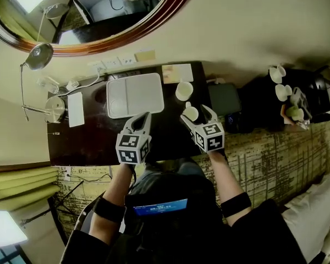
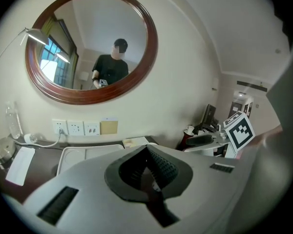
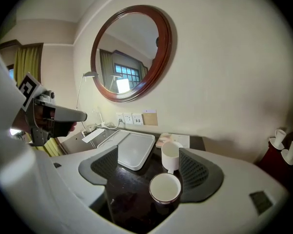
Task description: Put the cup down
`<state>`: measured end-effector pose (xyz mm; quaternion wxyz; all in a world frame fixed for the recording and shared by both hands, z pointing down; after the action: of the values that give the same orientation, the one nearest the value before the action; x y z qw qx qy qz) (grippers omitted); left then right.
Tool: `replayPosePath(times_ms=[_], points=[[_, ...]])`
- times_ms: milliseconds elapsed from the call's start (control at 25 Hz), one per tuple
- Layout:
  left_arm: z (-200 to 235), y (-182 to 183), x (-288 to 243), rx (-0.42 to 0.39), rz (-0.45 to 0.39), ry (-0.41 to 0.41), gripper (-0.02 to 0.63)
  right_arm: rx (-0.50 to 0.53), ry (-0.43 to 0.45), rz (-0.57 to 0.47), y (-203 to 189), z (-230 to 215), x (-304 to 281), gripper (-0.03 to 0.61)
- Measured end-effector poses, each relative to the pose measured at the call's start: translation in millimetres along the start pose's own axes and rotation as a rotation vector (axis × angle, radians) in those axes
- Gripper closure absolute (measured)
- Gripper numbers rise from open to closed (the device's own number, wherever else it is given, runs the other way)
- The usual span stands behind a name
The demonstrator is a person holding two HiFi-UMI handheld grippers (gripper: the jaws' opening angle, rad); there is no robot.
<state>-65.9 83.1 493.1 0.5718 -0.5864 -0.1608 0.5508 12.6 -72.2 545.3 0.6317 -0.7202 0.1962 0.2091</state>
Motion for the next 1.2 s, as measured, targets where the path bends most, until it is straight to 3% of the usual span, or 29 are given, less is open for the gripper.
replayPosePath(times_ms=[160,680,920,1200], points=[[15.8,2.1,17.7,0.018,-0.019,0.011,0.609,0.005,0.004,-0.01,8.8,17.6,-0.1,0.203],[76.0,-1.3,76.0,0.028,-0.051,0.132,0.609,0.013,0.017,-0.063,38.8,64.5,-0.7,0.402],[93.0,-5.4,102.1,0.041,-0.053,0.172,0.609,0.037,0.015,-0.069,38.8,84.3,-3.2,0.577],[96.5,-16.8,113.5,0.019,-0.028,0.182,0.609,0.02,0.053,-0.058,25.3,104.6,-5.2,0.577]])
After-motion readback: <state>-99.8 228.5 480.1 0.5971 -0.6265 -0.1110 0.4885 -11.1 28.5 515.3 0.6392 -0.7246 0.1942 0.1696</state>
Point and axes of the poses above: the fingertips, and each gripper's own axes: x backward along the fingers, z to its left, y out of its top, the point moved 1 cm from there along x, backward along the fingers, and after that the axes turned 3 degrees about x, right-handed, at the moved point
